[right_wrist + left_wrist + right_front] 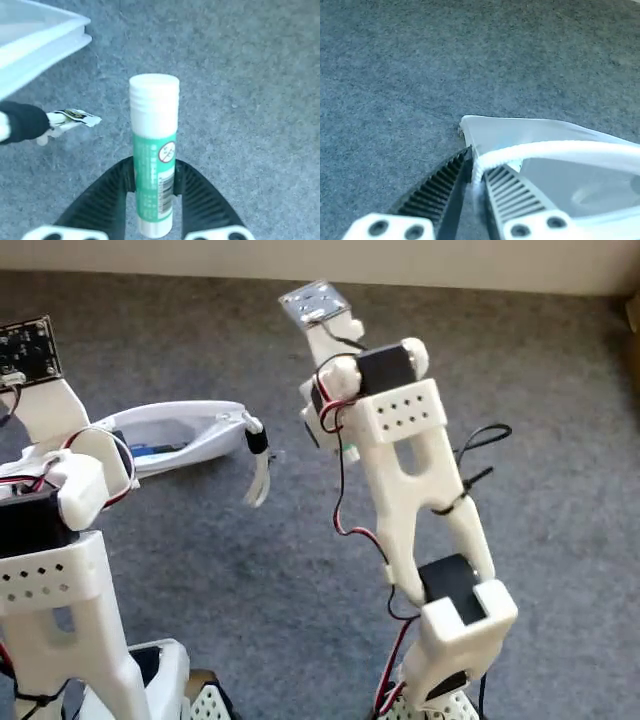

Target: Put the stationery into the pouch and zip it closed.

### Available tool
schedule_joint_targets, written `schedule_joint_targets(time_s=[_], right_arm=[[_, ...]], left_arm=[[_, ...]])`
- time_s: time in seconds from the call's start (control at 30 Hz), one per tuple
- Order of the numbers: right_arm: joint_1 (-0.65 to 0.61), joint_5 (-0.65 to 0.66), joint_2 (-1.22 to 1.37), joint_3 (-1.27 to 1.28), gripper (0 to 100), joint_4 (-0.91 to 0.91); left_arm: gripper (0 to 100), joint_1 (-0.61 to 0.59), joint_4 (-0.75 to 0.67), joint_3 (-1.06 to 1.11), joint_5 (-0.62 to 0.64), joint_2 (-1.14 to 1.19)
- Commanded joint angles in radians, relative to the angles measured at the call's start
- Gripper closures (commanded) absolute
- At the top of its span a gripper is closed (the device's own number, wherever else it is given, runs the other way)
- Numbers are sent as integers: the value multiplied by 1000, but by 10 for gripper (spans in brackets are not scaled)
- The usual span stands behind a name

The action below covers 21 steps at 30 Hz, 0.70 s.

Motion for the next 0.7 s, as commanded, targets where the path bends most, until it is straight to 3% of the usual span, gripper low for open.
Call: schedule_joint_targets(time_s=[0.0, 0.3, 0.67], right_arm=[[13, -51, -134, -48, 994, 2], [-35, -163, -323, -47, 994, 2], [-197, -267, -433, -48, 994, -27]], left_arm=[[993, 21, -9, -61, 9, -19], [992, 19, -9, -45, 9, -19], [992, 16, -9, -39, 9, -19]])
